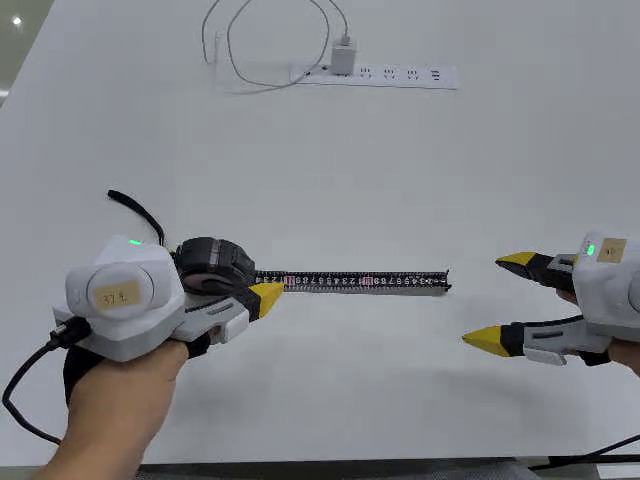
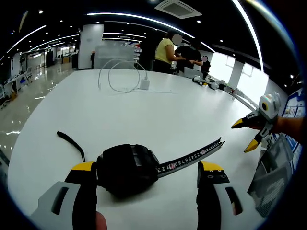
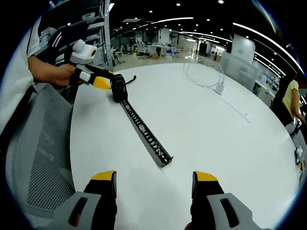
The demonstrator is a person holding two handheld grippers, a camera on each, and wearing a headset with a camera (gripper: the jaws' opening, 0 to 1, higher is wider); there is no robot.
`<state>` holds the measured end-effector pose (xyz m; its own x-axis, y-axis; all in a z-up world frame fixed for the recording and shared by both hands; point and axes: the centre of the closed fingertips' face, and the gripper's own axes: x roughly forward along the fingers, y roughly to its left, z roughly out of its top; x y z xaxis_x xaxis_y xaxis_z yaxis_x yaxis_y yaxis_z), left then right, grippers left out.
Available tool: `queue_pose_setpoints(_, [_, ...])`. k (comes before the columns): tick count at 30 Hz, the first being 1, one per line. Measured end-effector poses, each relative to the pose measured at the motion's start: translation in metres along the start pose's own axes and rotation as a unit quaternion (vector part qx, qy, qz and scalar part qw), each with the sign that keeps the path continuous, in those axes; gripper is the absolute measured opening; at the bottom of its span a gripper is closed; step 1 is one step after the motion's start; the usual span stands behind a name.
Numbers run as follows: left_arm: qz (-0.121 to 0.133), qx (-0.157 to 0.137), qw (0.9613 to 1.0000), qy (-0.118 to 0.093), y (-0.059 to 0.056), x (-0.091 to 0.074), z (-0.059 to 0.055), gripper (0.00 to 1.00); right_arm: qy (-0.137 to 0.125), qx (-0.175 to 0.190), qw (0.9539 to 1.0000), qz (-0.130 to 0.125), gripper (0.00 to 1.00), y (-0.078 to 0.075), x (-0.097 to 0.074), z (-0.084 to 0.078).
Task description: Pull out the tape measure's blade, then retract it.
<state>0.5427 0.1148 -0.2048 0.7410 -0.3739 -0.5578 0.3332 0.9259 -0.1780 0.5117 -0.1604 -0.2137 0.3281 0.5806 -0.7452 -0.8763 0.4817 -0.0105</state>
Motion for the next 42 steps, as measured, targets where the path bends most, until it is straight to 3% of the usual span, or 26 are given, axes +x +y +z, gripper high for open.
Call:
queue_pose_setpoints(8, [0.013,-0.011,0.9998,-0.013,0.004,0.003,0.001,0.81,0.021,-0.045,0.9987,0.012,0.53,-0.007,0.005,0.002])
queue_pose_setpoints(20, [0.032,-0.027,0.9989,-0.021,0.009,0.009,0.0,0.79,0.048,-0.081,0.995,0.034,0.46,-0.014,0.013,0.003])
queue_pose_setpoints(35, [0.053,-0.039,0.9977,-0.02,0.017,0.013,-0.003,0.73,0.074,-0.123,0.9876,0.063,0.37,-0.019,0.026,0.002])
queue_pose_setpoints(42, [0.058,-0.049,0.997,-0.014,0.021,0.014,-0.006,0.69,0.083,-0.126,0.9858,0.074,0.33,-0.019,0.033,-0.001])
